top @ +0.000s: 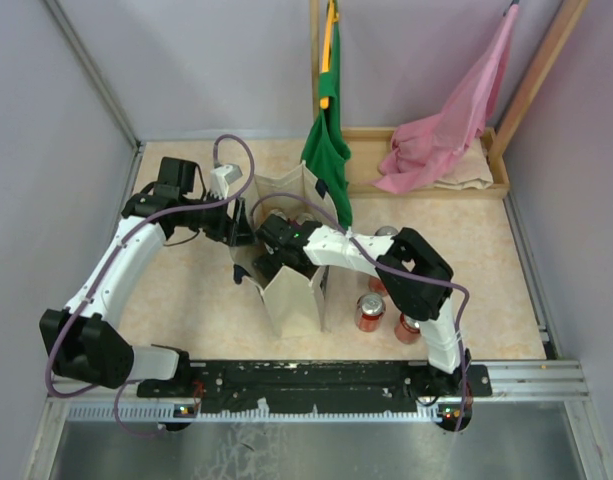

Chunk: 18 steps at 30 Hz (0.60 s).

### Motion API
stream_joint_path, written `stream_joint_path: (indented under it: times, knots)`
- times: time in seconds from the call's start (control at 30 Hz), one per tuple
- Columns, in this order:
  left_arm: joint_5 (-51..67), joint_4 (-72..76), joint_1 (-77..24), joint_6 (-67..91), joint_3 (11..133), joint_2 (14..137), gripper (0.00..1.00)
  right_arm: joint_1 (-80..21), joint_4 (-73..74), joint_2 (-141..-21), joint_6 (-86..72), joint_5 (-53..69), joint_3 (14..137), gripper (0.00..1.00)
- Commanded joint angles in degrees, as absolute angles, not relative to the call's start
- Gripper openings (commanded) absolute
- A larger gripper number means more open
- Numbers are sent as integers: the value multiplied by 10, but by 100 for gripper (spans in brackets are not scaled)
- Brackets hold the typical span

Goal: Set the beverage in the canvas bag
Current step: Pick up the drink from the canvas bag.

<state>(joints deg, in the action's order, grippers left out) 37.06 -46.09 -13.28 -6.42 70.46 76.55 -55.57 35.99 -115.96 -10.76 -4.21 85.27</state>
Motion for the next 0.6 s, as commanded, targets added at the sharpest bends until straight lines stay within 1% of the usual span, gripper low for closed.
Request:
stream_joint_path:
  times: [0.0, 0.2, 0.27, 0.3, 0.33, 0.4, 0.47, 0.5, 0.57]
  knots:
    - [374, -461, -131, -72, 720, 763, 76, -552, 375, -1157, -112, -53, 855, 85]
    - [376, -461, -131, -72, 720, 764, 76, -552, 398, -1174, -110, -46, 859, 82]
    - [376, -460, -131, -72, 720, 763, 76, -553, 408, -1181, -109, -42, 862, 77]
    - [377, -460, -131, -72, 720, 764, 76, -552, 415, -1185, -107, -41, 865, 71]
    - [377, -460, -131, -72, 721, 764, 75, -553, 419, -1188, -105, -37, 868, 62]
    - [377, -461, -131, -72, 721, 764, 75, -552, 425, -1188, -102, -32, 872, 38]
    - [377, -461, -131, -73, 721, 765, 75, -552, 426, -1182, -99, -31, 876, 20]
    - [378, -461, -131, -73, 723, 765, 75, -552, 427, -1178, -99, -33, 881, 12]
    - [378, -461, -131, -73, 723, 766, 75, -552, 431, -1170, -97, -39, 890, 4]
